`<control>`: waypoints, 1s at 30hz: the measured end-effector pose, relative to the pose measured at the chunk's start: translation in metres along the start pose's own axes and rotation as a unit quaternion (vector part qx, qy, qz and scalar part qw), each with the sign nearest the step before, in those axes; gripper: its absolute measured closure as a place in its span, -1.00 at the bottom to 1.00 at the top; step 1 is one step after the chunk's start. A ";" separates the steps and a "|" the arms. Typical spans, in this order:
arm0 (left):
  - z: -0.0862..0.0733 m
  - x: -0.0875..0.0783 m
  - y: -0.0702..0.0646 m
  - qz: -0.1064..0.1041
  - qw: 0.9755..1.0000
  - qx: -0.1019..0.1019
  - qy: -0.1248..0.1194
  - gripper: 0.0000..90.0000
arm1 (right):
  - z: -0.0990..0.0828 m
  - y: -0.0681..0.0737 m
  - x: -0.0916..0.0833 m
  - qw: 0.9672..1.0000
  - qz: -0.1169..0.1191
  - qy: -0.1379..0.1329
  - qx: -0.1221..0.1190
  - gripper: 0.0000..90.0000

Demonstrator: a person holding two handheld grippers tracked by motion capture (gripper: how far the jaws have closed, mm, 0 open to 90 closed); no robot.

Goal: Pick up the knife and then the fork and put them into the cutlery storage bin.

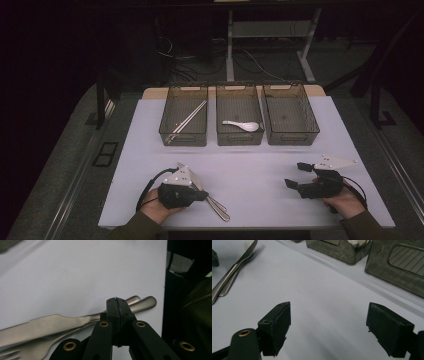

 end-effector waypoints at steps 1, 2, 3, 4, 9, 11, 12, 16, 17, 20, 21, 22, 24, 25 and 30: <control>-0.001 0.004 -0.002 -0.006 1.000 0.002 0.007 0.98 | 0.000 0.000 0.000 1.000 0.001 0.001 0.001 -0.57; -0.001 0.006 -0.002 -0.009 1.000 0.006 0.013 0.98 | 0.000 0.000 0.000 1.000 0.002 0.001 0.002 -0.57; -0.001 0.008 -0.003 -0.015 1.000 0.008 0.019 0.98 | 0.000 0.000 0.000 1.000 0.002 0.001 0.002 -0.57; -0.002 0.011 -0.005 -0.025 0.999 0.011 0.026 0.98 | 0.000 0.000 0.000 1.000 0.002 0.000 0.002 -0.57; -0.004 0.022 -0.012 -0.037 0.998 0.022 0.052 0.98 | 0.000 -0.001 0.000 1.000 0.001 -0.001 0.003 -0.57; -0.004 0.024 -0.013 -0.041 0.997 0.027 0.058 0.98 | 0.000 -0.001 0.000 1.000 0.000 -0.001 0.004 -0.56; -0.004 0.026 -0.013 -0.041 0.997 0.026 0.057 0.98 | 0.000 -0.001 0.000 1.000 0.000 -0.001 0.005 -0.56; -0.003 0.032 -0.015 -0.043 0.997 0.028 0.063 0.98 | 0.000 -0.001 0.000 1.000 0.000 -0.002 0.004 -0.56; -0.002 0.033 -0.015 -0.044 0.997 0.031 0.063 0.98 | 0.000 -0.001 0.000 1.000 0.000 -0.002 0.003 -0.56; -0.001 0.035 -0.015 -0.043 0.997 0.033 0.061 0.98 | 0.000 -0.001 0.000 1.000 0.000 -0.002 0.004 -0.56; 0.000 0.035 -0.015 -0.042 0.997 0.034 0.060 0.98 | 0.000 -0.001 0.000 1.000 -0.001 -0.003 0.003 -0.56; 0.001 0.036 -0.016 -0.042 0.997 0.032 0.058 0.98 | 0.000 -0.001 0.000 1.000 -0.001 -0.002 0.004 -0.56; 0.002 0.037 -0.015 -0.042 0.997 0.033 0.053 0.98 | 0.000 -0.001 0.000 1.000 -0.001 -0.001 0.003 -0.56; 0.004 0.038 -0.015 -0.041 0.997 0.034 0.049 0.98 | 0.000 -0.001 0.000 1.000 -0.001 -0.002 0.004 -0.56; 0.008 0.045 -0.013 -0.025 0.998 0.043 0.050 0.98 | 0.000 -0.001 0.000 1.000 0.000 -0.002 0.001 -0.56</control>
Point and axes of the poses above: each handheld gripper's, and its own axes: x roughly forward along the jaws, z roughly out of its top, y roughly to its left, the point moved 2 cm from there along x, roughly forward along the jaws, and after that the axes turned 11 degrees about -x, right-handed, at the moved point
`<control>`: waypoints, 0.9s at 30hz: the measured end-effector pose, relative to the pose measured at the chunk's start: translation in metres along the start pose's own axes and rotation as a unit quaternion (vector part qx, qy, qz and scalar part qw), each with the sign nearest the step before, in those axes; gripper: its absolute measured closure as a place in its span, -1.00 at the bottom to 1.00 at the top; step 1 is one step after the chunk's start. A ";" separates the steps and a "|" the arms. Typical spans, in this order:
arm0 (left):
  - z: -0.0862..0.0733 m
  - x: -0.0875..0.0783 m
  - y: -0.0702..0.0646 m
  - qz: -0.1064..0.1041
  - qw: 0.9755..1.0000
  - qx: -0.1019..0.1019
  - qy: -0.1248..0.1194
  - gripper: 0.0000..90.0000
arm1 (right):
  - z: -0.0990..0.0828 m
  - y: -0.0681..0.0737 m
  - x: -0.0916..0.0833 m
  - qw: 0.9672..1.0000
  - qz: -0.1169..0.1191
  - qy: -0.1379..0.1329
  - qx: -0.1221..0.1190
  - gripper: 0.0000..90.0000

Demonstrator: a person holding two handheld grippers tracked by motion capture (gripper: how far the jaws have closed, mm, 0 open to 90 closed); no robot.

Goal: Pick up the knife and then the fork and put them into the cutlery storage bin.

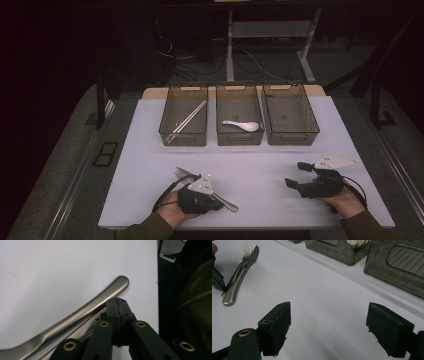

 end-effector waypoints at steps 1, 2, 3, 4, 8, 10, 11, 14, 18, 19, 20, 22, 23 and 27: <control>0.001 0.001 0.000 0.000 1.000 -0.004 -0.004 0.98 | 0.000 0.000 0.000 1.000 -0.001 -0.001 0.000 -0.56; 0.001 0.001 0.001 0.002 1.000 -0.002 -0.003 0.98 | 0.000 0.000 0.000 1.000 -0.001 -0.001 0.001 -0.56; 0.002 0.001 0.002 0.003 1.000 -0.004 -0.006 0.98 | 0.000 0.000 0.000 1.000 -0.001 0.000 0.001 -0.56; 0.003 0.000 0.003 0.003 1.000 -0.003 -0.007 0.98 | 0.000 0.000 0.000 1.000 -0.001 0.000 0.001 -0.56; 0.006 -0.002 0.007 0.005 1.000 -0.013 -0.024 0.98 | 0.000 0.000 0.000 1.000 0.000 0.000 0.002 -0.56; 0.008 -0.004 0.008 0.002 0.999 -0.016 -0.032 0.98 | 0.000 0.000 0.000 1.000 0.001 0.000 0.000 -0.56; 0.009 -0.003 0.009 0.005 0.999 -0.013 -0.030 0.98 | 0.000 0.000 0.001 1.000 0.000 0.000 0.000 -0.56; 0.010 0.001 0.009 0.010 1.000 -0.006 -0.017 0.98 | 0.000 0.001 0.001 1.000 0.001 0.001 0.002 -0.56; 0.011 0.005 0.009 0.013 1.000 0.003 -0.013 0.98 | 0.000 0.000 0.000 1.000 0.003 0.000 0.005 -0.56; 0.012 0.005 0.009 0.014 1.000 0.007 -0.012 0.98 | 0.000 0.000 0.000 1.000 0.003 0.000 0.005 -0.56; 0.013 0.006 0.010 0.015 1.000 0.006 -0.012 0.98 | 0.000 0.000 0.000 1.000 0.003 0.000 0.005 -0.56; 0.014 0.007 0.010 0.017 1.000 0.002 -0.018 0.98 | 0.000 0.000 0.001 1.000 0.003 0.000 0.005 -0.56; 0.015 0.009 0.010 0.018 1.000 -0.004 -0.023 0.98 | 0.000 0.000 0.001 1.000 0.003 0.000 0.004 -0.56; 0.021 0.013 0.013 0.027 0.999 -0.001 -0.025 0.98 | 0.000 0.001 0.001 1.000 0.004 0.000 0.005 -0.56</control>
Point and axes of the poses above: each handheld gripper's, and its own axes: x roughly forward along the jaws, z roughly out of its top, y roughly to its left, the point moved 2 cm from there along x, roughly forward along the jaws, and after that the axes turned 11 degrees about -x, right-handed, at the moved point
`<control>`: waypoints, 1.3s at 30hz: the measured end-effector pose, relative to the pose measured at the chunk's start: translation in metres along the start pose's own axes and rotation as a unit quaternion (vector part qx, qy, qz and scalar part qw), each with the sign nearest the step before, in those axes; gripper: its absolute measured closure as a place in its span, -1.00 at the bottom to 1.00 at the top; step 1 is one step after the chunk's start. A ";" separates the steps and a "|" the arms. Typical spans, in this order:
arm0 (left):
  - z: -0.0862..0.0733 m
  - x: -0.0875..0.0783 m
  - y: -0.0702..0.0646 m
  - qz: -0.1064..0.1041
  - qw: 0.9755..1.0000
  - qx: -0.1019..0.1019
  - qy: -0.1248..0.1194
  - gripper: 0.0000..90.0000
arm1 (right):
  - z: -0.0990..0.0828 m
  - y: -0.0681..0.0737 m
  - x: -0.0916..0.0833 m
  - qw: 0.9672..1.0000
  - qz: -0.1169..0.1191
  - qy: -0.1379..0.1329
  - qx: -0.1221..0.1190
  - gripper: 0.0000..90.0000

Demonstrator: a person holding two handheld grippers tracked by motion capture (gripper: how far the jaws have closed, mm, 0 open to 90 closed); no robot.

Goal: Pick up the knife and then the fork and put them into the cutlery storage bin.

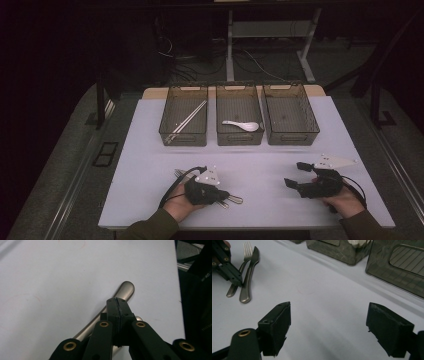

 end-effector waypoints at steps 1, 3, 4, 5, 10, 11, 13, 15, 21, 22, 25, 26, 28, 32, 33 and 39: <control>0.002 0.001 0.002 0.003 1.000 0.007 0.001 0.98 | 0.000 0.000 0.000 1.000 0.000 0.000 0.000 -0.56; 0.005 0.004 0.003 0.007 1.000 0.007 -0.002 0.98 | 0.000 0.000 0.000 1.000 0.000 0.000 0.000 -0.56; 0.007 0.005 0.004 0.011 1.000 0.010 -0.001 0.98 | 0.000 0.000 0.000 1.000 0.000 0.000 0.000 -0.56; 0.008 0.007 0.005 0.015 1.000 0.011 -0.003 0.98 | 0.000 0.000 0.000 1.000 0.000 0.000 0.000 -0.56; 0.014 0.012 0.009 0.025 1.000 0.008 -0.004 0.98 | 0.000 -0.001 0.000 1.000 0.001 -0.001 0.000 -0.56; 0.016 0.012 0.011 0.029 1.000 0.013 0.000 0.98 | 0.000 -0.001 0.000 1.000 0.001 -0.001 0.001 -0.56; 0.018 0.014 0.013 0.036 0.999 0.014 0.000 0.98 | 0.000 -0.001 0.000 1.000 0.001 -0.001 0.001 -0.56; 0.020 0.015 0.015 0.038 0.999 0.016 0.003 0.98 | 0.000 -0.001 0.000 1.000 0.002 -0.001 0.001 -0.56; 0.020 0.015 0.017 0.027 1.000 0.009 0.007 0.98 | 0.000 0.000 0.000 1.000 0.003 -0.001 -0.001 -0.56; 0.020 0.014 0.017 0.025 1.000 0.007 0.004 0.98 | 0.000 0.000 0.000 1.000 0.004 0.000 0.000 -0.56; 0.023 0.006 0.018 0.018 1.000 0.004 -0.001 0.91 | 0.000 0.000 0.000 1.000 0.005 -0.001 -0.003 -0.56; 0.025 0.003 0.019 0.015 1.000 0.001 -0.002 0.87 | 0.000 0.000 0.000 1.000 0.005 -0.001 -0.003 -0.56; 0.028 -0.006 0.022 0.016 1.000 -0.002 -0.005 0.79 | -0.001 -0.001 0.000 1.000 0.005 0.000 -0.002 -0.56; 0.032 -0.026 0.035 0.027 1.000 0.001 -0.006 0.62 | -0.001 -0.001 0.000 1.000 0.006 0.000 -0.002 -0.56; 0.032 -0.030 0.038 0.032 0.999 -0.001 -0.008 0.61 | -0.001 -0.001 0.000 1.000 0.006 0.000 -0.002 -0.56; 0.025 -0.046 0.053 0.030 1.000 0.006 0.008 0.50 | -0.001 -0.001 0.000 1.000 0.007 0.001 -0.002 -0.56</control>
Point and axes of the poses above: each handheld gripper's, and its own axes: x roughly forward along the jaws, z roughly out of its top, y roughly to its left, the point moved 2 cm from there along x, roughly forward along the jaws, and after that the axes turned 11 degrees about -x, right-handed, at the moved point
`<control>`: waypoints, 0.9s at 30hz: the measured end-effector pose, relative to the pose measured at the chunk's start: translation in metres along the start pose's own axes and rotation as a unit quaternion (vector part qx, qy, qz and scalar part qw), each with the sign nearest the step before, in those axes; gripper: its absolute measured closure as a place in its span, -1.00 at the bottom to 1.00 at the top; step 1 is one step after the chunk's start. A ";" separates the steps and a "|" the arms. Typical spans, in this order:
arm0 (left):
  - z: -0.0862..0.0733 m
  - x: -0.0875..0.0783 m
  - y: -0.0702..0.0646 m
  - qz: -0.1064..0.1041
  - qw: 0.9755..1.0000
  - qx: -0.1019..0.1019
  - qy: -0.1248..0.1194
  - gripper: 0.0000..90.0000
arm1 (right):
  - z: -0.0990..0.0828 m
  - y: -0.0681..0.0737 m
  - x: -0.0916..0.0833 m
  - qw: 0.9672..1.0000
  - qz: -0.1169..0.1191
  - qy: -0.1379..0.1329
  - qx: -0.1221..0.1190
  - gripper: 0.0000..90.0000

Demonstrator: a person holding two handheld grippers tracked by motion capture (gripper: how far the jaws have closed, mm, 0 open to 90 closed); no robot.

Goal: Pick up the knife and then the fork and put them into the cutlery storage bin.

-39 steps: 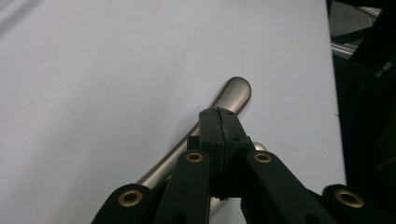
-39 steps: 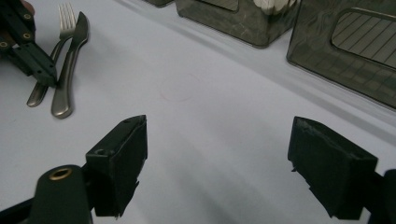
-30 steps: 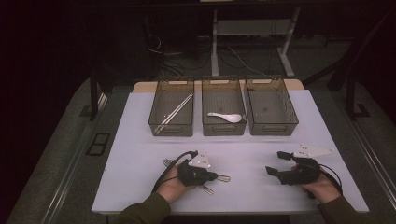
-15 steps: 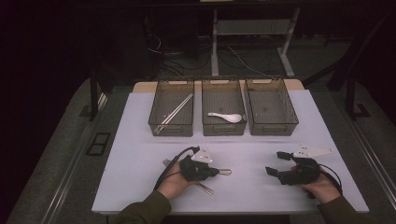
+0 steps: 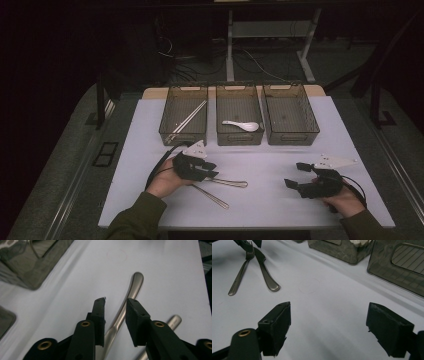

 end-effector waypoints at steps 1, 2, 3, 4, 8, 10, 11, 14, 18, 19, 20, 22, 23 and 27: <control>-0.002 -0.001 0.002 -0.002 1.000 0.002 0.004 0.47 | 0.000 0.000 0.000 1.000 0.000 0.000 0.000 -0.56; -0.003 0.000 0.003 -0.003 1.000 0.003 0.007 0.44 | 0.000 0.000 0.000 1.000 0.000 0.000 0.000 -0.56; -0.004 0.000 0.004 -0.003 1.000 0.005 0.010 0.42 | 0.000 0.000 0.000 1.000 0.001 0.000 -0.001 -0.56; -0.005 0.002 0.005 -0.006 1.000 0.009 0.013 0.39 | 0.000 0.000 0.000 1.000 0.001 0.000 -0.001 -0.56; -0.006 0.011 0.003 -0.013 0.998 0.038 0.040 0.34 | 0.000 0.000 0.001 1.000 0.002 0.001 -0.002 -0.56; -0.007 0.017 0.002 -0.014 0.997 0.051 0.056 0.34 | 0.000 0.001 0.000 1.000 0.002 0.001 -0.001 -0.56; -0.006 0.020 0.003 -0.013 0.996 0.056 0.063 0.34 | 0.000 0.000 0.000 1.000 0.002 0.000 -0.001 -0.56; -0.005 0.025 0.003 -0.016 0.995 0.062 0.073 0.37 | 0.000 0.000 0.000 1.000 0.002 0.000 0.000 -0.56; -0.005 0.031 0.002 -0.020 0.994 0.073 0.084 0.46 | 0.000 0.000 0.000 1.000 0.002 -0.001 -0.001 -0.56; -0.005 0.032 0.002 -0.021 0.993 0.078 0.084 0.51 | 0.000 0.000 0.000 1.000 0.002 -0.001 -0.001 -0.56; -0.004 0.032 0.002 -0.021 0.993 0.082 0.084 0.53 | 0.000 0.000 0.000 1.000 0.002 -0.001 -0.001 -0.56; -0.004 0.033 0.002 -0.023 0.992 0.087 0.083 0.60 | 0.000 0.000 0.000 1.000 0.002 0.000 0.000 -0.56; -0.004 0.033 0.002 -0.025 0.992 0.091 0.085 0.62 | 0.000 0.000 0.000 1.000 0.002 0.000 -0.001 -0.56; -0.004 0.034 0.002 -0.029 0.991 0.103 0.084 0.68 | 0.000 0.001 0.001 1.000 0.003 0.000 0.000 -0.56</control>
Point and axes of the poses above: each handheld gripper's, and its own axes: x roughly forward along the jaws, z roughly out of its top, y roughly to its left, the point moved 2 cm from there along x, roughly forward along the jaws, and after that the axes turned 11 degrees about -x, right-handed, at the moved point
